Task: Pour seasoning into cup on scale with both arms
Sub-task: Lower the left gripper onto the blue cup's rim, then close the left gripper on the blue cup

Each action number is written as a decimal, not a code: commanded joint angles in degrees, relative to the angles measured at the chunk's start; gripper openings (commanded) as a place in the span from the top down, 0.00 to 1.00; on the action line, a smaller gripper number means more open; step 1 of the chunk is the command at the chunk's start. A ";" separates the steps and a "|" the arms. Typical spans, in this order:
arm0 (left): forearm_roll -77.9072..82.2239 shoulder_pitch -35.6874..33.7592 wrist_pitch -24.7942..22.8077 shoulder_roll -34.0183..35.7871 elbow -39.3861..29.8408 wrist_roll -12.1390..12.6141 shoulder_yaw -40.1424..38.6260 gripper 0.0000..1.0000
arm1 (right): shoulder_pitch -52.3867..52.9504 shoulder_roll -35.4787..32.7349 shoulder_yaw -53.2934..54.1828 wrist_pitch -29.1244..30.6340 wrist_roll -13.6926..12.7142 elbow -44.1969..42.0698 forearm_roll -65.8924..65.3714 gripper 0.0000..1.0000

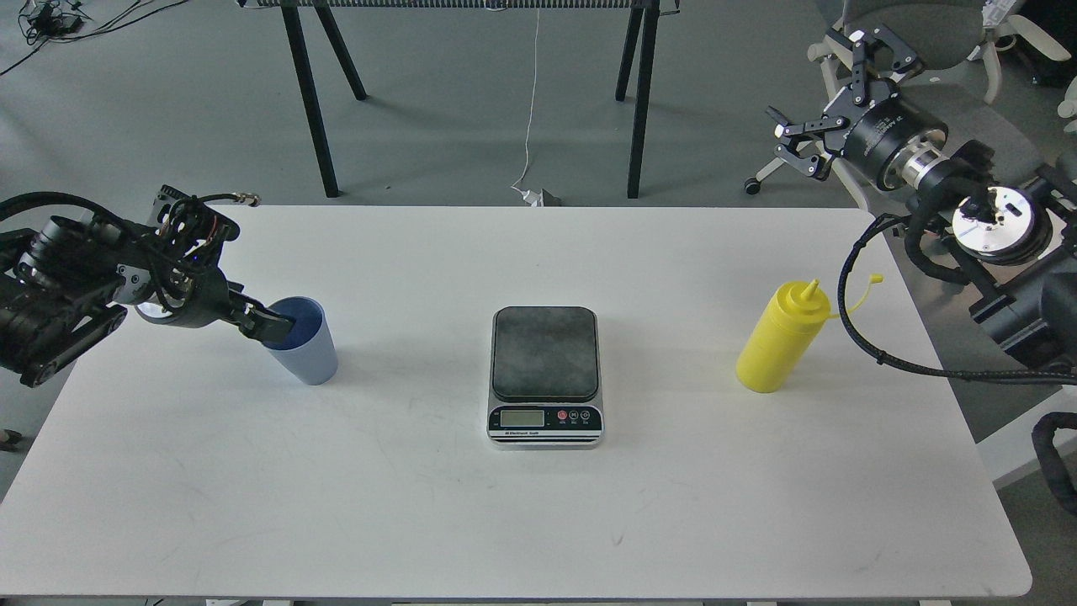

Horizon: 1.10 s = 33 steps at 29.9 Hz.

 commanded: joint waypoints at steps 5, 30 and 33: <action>0.09 -0.12 -0.10 -0.03 -0.10 0.00 0.00 0.14 | -0.30 -0.20 0.00 0.00 0.09 -0.01 0.08 0.01; -0.35 -3.20 -5.69 -0.03 -3.52 0.00 -0.36 0.26 | -1.17 -0.20 0.09 0.00 0.09 -0.18 0.00 0.01; -1.49 -3.02 -5.69 -0.03 -3.52 0.00 -0.27 0.28 | -1.17 -0.20 0.00 0.00 0.09 -0.18 0.00 0.01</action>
